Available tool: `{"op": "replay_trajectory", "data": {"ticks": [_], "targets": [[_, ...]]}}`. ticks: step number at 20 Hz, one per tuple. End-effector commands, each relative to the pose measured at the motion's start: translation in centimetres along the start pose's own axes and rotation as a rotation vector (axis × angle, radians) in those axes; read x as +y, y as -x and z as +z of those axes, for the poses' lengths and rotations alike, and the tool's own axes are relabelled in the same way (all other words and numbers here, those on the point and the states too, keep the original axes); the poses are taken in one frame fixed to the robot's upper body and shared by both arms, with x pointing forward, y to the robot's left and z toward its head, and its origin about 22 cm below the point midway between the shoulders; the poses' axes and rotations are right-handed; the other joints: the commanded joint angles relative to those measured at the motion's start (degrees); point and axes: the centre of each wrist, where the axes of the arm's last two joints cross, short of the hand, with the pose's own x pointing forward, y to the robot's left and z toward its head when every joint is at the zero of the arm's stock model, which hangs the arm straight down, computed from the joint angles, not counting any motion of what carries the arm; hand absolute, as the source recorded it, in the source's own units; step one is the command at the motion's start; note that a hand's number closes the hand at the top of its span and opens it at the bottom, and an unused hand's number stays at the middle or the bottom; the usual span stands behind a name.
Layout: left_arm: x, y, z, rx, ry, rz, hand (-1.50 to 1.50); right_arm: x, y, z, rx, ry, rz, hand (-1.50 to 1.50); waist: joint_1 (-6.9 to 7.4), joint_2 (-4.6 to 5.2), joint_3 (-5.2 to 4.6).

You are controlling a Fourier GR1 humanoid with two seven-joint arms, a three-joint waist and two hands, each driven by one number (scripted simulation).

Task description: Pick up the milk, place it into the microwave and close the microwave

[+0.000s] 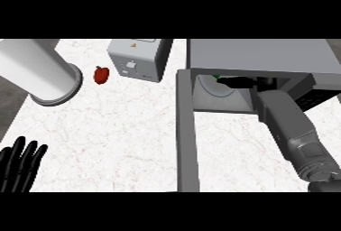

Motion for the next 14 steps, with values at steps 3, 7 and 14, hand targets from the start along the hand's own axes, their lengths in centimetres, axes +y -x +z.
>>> {"op": "replay_trajectory", "data": {"ticks": [3,7,14], "targets": [[-0.5,-0.6,-0.1,-0.016,0.003,0.007,-1.50,-1.2,3.4,3.5,0.026,-0.050,-0.082,-1.50,-1.78,-0.42,0.37],[-1.2,-1.0,-0.1,-0.007,-0.021,0.006,-1.50,-0.2,5.7,7.2,0.116,-0.057,-0.077,-1.50,-2.93,-0.86,0.35],[-0.6,0.0,-0.6,0.002,-0.012,-0.011,-1.50,0.3,7.9,11.9,0.148,-0.107,-0.154,-1.50,-3.47,-0.94,0.30]]}}
